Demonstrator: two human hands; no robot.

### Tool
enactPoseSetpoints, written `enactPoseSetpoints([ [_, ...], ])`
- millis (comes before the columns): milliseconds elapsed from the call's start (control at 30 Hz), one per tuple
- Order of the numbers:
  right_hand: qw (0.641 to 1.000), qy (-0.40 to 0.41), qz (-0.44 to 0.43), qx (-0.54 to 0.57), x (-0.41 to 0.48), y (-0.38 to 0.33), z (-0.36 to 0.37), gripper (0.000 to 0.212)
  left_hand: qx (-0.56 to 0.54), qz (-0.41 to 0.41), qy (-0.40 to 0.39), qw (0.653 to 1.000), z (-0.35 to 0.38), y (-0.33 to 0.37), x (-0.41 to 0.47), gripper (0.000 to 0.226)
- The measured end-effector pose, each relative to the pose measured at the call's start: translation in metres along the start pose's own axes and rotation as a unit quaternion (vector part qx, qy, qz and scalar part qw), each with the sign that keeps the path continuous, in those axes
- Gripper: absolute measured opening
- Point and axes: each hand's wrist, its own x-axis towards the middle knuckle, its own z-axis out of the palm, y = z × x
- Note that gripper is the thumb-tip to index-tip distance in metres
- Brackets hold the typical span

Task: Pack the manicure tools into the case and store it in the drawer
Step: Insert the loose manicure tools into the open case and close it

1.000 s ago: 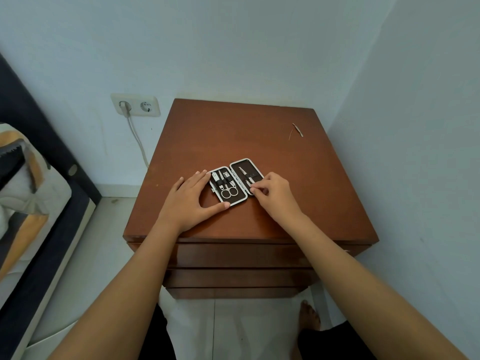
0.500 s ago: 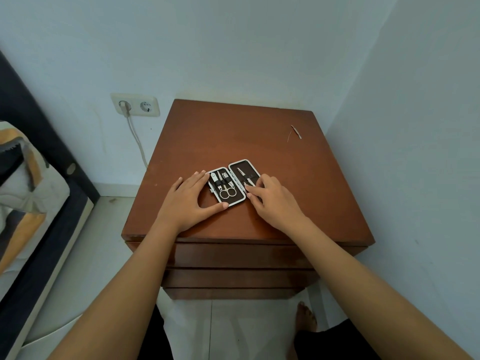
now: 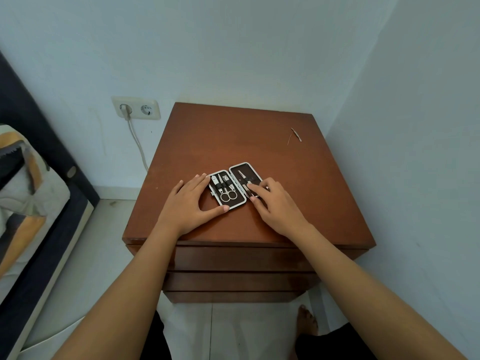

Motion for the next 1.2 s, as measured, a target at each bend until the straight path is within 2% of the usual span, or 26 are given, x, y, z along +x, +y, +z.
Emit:
enactPoseSetpoints([
  [133, 0.999, 0.040, -0.022, 0.017, -0.012, 0.009, 0.008, 0.043, 0.000, -0.002, 0.001, 1.000, -0.001, 0.001, 0.000, 0.103],
  [367, 0.994, -0.006, -0.011, -0.105, 0.000, 0.000, 0.010, 0.060, 0.005, -0.004, -0.010, 1.000, 0.000, 0.002, -0.001, 0.107],
  [433, 0.996, -0.004, -0.011, -0.088, 0.001, 0.000, 0.009, 0.061, 0.011, -0.002, -0.014, 1.000, 0.000, 0.001, -0.001, 0.108],
  [567, 0.991, 0.095, 0.077, 0.048, 0.014, 0.026, 0.000, 0.045, 0.015, 0.001, -0.018, 1.000, -0.001, 0.001, 0.000, 0.107],
  [633, 0.984, 0.109, 0.138, 0.031, 0.026, 0.052, -0.004, 0.040, 0.020, 0.004, -0.021, 1.000, -0.002, 0.001, 0.000, 0.106],
  [800, 0.972, 0.028, 0.230, -0.047, 0.065, 0.106, -0.013, 0.054, 0.023, 0.006, -0.016, 1.000, -0.003, 0.002, -0.001, 0.105],
  [900, 0.967, -0.012, 0.245, -0.068, 0.090, 0.122, -0.013, 0.061, 0.026, 0.005, -0.013, 1.000, -0.002, 0.001, -0.001, 0.104],
  [1067, 0.962, -0.073, 0.250, -0.086, 0.120, 0.138, -0.012, 0.060, 0.020, 0.003, -0.006, 1.000, -0.002, -0.001, 0.001, 0.103],
  [1200, 0.962, -0.082, 0.243, -0.097, 0.126, 0.144, -0.013, 0.061, 0.016, 0.004, -0.003, 1.000, -0.003, 0.001, 0.002, 0.103],
])
